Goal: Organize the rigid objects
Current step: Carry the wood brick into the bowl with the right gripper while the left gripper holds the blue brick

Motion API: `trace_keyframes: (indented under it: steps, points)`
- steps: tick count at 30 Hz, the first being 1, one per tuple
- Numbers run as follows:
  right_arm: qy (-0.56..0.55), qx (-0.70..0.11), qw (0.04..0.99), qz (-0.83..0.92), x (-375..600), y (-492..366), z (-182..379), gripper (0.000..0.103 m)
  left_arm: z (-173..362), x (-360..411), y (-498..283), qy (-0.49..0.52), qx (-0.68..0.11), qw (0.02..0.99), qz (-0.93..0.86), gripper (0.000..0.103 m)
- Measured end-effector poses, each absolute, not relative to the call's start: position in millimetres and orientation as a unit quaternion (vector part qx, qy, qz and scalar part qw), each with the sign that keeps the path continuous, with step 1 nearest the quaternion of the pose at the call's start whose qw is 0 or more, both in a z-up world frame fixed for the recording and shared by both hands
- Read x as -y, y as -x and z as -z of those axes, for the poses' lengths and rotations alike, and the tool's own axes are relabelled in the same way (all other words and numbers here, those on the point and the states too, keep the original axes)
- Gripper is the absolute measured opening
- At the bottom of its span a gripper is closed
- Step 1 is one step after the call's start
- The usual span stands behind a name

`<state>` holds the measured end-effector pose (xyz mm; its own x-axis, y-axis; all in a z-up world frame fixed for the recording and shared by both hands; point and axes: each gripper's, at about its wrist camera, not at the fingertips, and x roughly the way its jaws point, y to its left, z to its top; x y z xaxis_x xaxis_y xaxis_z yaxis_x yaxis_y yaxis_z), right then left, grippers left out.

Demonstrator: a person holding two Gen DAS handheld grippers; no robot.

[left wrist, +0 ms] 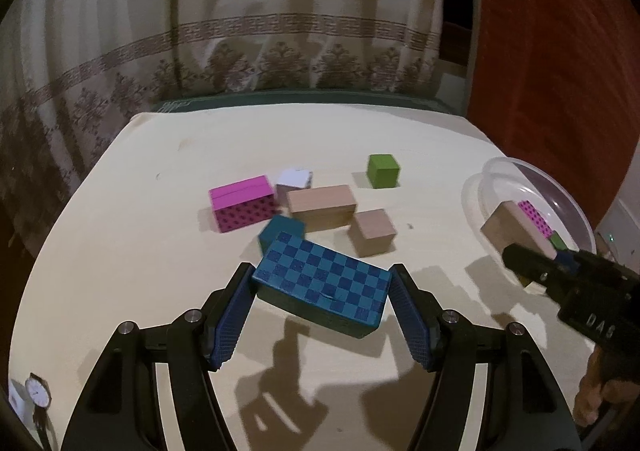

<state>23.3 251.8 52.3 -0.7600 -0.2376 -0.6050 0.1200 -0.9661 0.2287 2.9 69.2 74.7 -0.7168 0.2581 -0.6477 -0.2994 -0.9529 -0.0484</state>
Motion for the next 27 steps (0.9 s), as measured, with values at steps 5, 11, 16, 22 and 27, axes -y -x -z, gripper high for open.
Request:
trace_keyframes:
  steps: [5, 11, 16, 22, 27]
  points:
    - [-0.317, 0.105, 0.059, 0.941, -286, -34, -60, 0.031, -78, -84, -4, 0.342, -0.039, 0.163, -0.924, 0.068]
    - [-0.297, 0.120, 0.003, 0.947, -327, -45, -67, 0.031, -79, -102, -6, 0.341, -0.048, 0.180, -0.921, 0.068]
    - [-0.291, 0.134, -0.039, 0.947, -357, -51, -66, 0.031, -81, -114, -8, 0.340, -0.055, 0.192, -0.919, 0.068]
    - [-0.287, 0.132, -0.082, 0.945, -383, -53, -63, 0.031, -83, -127, -11, 0.338, -0.063, 0.204, -0.917, 0.068]
    - [-0.288, 0.133, -0.104, 0.943, -400, -53, -59, 0.031, -84, -137, -11, 0.338, -0.070, 0.212, -0.914, 0.068]
